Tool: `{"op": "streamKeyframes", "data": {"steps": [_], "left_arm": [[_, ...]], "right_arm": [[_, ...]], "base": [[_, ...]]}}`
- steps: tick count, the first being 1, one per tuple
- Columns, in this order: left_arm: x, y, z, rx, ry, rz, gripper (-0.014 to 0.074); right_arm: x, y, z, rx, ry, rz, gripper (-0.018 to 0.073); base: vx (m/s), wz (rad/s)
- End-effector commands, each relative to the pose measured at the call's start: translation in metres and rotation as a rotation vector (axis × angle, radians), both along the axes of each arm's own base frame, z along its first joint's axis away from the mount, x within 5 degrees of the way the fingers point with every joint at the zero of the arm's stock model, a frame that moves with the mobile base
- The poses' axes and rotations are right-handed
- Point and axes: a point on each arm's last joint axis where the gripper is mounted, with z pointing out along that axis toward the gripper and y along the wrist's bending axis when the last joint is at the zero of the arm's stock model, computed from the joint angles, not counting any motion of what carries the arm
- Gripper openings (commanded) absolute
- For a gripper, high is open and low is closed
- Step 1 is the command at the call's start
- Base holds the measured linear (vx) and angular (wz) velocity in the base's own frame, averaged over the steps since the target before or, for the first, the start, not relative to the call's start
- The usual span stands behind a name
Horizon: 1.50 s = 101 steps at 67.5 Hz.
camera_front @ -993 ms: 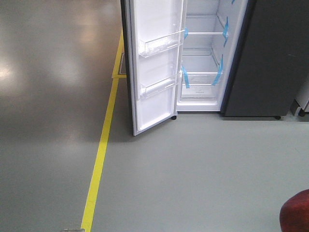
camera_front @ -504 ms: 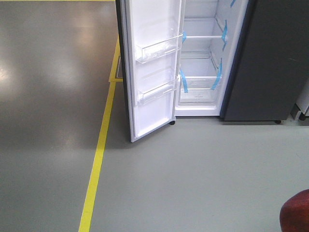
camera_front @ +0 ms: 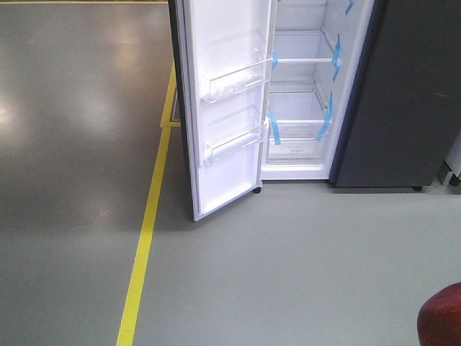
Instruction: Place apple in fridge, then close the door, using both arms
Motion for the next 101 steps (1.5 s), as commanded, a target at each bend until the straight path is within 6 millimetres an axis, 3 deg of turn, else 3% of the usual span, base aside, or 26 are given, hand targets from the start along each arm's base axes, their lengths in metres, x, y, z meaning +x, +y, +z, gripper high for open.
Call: {"op": "streamKeyframes", "data": {"steps": [1, 101], "left_arm": [[-0.0006, 0.0008, -0.0005, -0.015, -0.067, 0.009, -0.0006], [-0.0006, 0.0008, -0.0005, -0.015, -0.067, 0.009, -0.0006]], "right_arm": [[0.0030, 0.0018, 0.0114, 0.043, -0.070, -0.002, 0.0197], [0.0030, 0.0018, 0.0114, 0.043, -0.070, -0.002, 0.0197]], "base": [[0.11, 0.00], [0.11, 0.00]]}}
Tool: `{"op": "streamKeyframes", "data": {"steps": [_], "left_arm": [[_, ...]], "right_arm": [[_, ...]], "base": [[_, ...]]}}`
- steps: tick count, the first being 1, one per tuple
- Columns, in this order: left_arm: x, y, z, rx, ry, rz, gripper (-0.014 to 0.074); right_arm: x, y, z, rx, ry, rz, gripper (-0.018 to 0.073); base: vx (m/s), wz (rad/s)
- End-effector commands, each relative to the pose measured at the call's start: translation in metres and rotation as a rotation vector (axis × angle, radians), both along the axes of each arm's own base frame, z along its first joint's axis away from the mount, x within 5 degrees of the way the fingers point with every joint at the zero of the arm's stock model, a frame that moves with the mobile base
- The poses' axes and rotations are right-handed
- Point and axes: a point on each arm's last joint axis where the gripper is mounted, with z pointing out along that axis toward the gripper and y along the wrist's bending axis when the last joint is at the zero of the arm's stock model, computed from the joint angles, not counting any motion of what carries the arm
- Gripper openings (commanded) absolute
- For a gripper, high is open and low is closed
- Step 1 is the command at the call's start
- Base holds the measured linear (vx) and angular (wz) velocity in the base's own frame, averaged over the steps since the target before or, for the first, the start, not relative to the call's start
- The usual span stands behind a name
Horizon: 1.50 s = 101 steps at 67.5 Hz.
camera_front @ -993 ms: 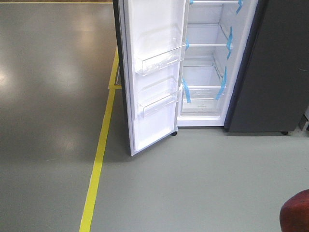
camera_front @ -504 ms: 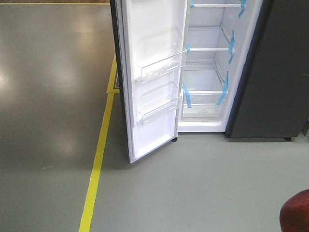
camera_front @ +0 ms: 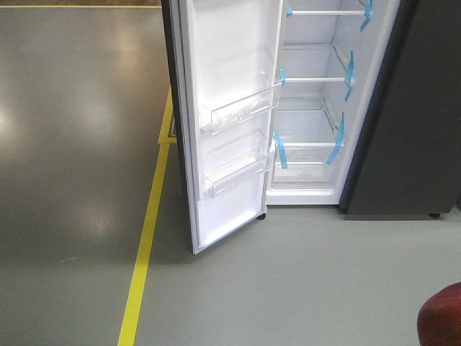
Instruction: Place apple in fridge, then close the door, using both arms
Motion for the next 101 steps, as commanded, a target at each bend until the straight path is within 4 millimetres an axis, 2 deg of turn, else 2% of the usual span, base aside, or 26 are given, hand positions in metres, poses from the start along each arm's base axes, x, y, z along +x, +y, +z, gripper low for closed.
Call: {"op": "streamKeyframes", "data": {"steps": [1, 101], "left_arm": [[-0.0006, 0.0008, -0.0005, -0.015, -0.067, 0.009, -0.0006], [-0.0006, 0.0008, -0.0005, -0.015, -0.067, 0.009, -0.0006]], "right_arm": [[0.0030, 0.0018, 0.0114, 0.043, -0.070, -0.002, 0.0197], [0.0030, 0.0018, 0.0114, 0.043, -0.070, -0.002, 0.0197]], "base": [[0.10, 0.00], [0.10, 0.00]]}}
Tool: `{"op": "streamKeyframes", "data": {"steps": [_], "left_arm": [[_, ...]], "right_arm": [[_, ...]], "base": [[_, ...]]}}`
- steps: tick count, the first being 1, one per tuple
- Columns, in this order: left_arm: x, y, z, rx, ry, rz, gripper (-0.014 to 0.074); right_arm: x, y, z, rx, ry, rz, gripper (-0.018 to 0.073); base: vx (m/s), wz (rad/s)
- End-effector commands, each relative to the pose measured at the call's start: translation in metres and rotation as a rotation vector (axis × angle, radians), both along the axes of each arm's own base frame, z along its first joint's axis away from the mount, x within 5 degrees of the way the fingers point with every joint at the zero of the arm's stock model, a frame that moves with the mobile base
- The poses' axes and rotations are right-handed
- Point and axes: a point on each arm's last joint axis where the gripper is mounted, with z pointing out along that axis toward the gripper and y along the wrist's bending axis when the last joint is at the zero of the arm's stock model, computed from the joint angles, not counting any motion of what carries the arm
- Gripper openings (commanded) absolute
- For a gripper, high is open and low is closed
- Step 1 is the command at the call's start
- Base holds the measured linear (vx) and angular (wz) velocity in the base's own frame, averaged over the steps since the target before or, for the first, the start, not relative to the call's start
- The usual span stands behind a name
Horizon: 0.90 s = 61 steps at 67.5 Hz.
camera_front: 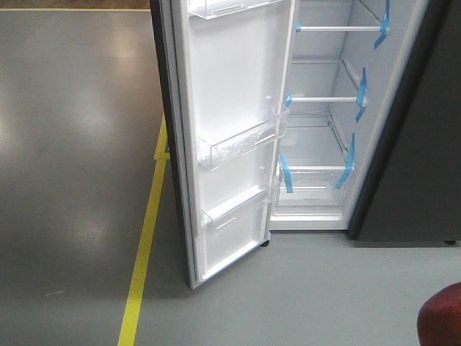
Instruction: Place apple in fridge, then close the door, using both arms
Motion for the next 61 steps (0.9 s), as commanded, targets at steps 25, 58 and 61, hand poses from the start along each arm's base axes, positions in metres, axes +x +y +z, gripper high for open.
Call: {"op": "streamKeyframes", "data": {"steps": [25, 58, 61], "left_arm": [[-0.0006, 0.0008, -0.0005, -0.015, -0.067, 0.009, -0.0006], [-0.0006, 0.0008, -0.0005, -0.015, -0.067, 0.009, -0.0006], [-0.0006, 0.0008, -0.0005, -0.015, -0.067, 0.009, -0.0006]], "right_arm": [[0.0030, 0.0018, 0.0114, 0.043, -0.070, -0.002, 0.0197], [0.0030, 0.0018, 0.0114, 0.043, -0.070, -0.002, 0.0197], [0.0030, 0.0018, 0.0114, 0.043, -0.070, -0.002, 0.0197]], "base": [[0.09, 0.00], [0.11, 0.04], [0.11, 0.06]]}}
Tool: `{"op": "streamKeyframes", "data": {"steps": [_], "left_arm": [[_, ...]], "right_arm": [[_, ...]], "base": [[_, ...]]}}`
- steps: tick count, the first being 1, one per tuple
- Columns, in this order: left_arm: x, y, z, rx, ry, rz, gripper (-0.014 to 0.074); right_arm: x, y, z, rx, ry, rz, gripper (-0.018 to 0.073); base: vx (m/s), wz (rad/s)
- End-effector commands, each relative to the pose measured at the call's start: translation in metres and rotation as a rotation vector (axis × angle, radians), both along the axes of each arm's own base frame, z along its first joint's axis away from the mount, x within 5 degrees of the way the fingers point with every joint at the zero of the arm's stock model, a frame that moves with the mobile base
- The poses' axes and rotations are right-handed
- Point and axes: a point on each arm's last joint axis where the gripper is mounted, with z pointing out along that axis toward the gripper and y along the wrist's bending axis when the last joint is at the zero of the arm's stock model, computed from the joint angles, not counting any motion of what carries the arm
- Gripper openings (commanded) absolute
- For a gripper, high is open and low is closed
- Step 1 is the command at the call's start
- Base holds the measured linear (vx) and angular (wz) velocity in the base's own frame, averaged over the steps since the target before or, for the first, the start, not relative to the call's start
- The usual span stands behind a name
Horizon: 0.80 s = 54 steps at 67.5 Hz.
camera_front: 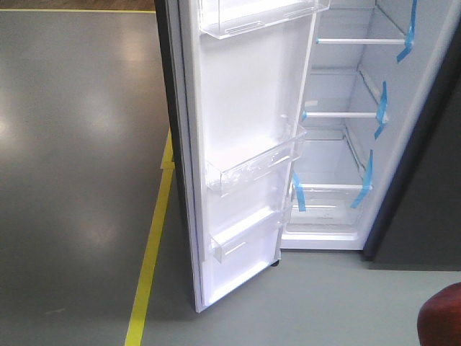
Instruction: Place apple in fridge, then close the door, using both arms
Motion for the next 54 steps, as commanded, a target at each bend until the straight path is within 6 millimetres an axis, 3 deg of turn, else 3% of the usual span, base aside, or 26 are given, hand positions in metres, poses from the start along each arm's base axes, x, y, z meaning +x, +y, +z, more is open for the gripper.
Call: {"op": "streamKeyframes", "data": {"steps": [1, 54], "left_arm": [[-0.0006, 0.0008, -0.0005, -0.015, -0.067, 0.009, -0.0006], [-0.0006, 0.0008, -0.0005, -0.015, -0.067, 0.009, -0.0006]], "right_arm": [[0.0030, 0.0018, 0.0114, 0.043, -0.070, -0.002, 0.0197], [0.0030, 0.0018, 0.0114, 0.043, -0.070, -0.002, 0.0197]], "base": [[0.11, 0.05], [0.10, 0.02]]}}
